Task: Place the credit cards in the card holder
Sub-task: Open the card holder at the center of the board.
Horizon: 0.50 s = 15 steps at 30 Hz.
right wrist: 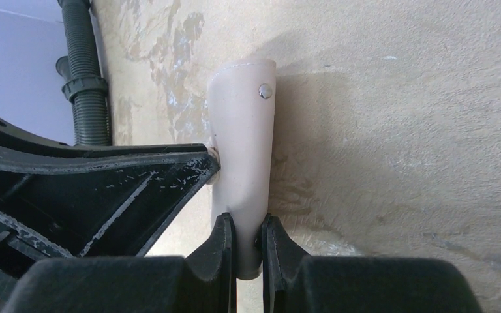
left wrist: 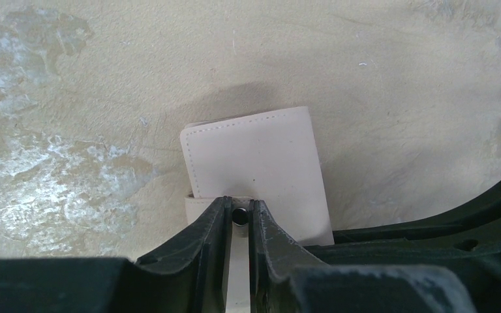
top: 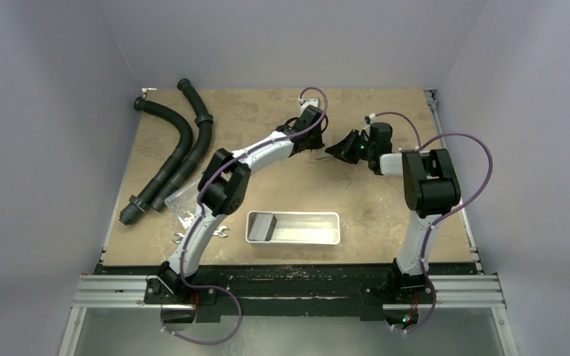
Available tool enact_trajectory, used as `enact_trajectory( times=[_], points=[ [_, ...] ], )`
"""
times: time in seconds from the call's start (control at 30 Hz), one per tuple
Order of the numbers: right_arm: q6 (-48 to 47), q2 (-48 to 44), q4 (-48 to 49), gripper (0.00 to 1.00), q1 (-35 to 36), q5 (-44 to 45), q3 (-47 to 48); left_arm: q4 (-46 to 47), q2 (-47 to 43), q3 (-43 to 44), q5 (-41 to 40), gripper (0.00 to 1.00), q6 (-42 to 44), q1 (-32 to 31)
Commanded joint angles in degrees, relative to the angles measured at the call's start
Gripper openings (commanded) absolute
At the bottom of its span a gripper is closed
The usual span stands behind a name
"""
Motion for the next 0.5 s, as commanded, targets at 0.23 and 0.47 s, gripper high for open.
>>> enact_trajectory(
  times=[0.23,0.47],
  points=[
    [-0.38,-2.44,-6.25,0.00,-0.16,13.18,-0.36,-7.30,-2.64,-12.05,-15.03,0.00,7.97,4.12],
    [-0.93,-1.56,-8.52,0.00,-0.18,14.81,0.66,-6.35,-6.77,-12.93,-18.12,0.00,9.34,5.02]
  ],
)
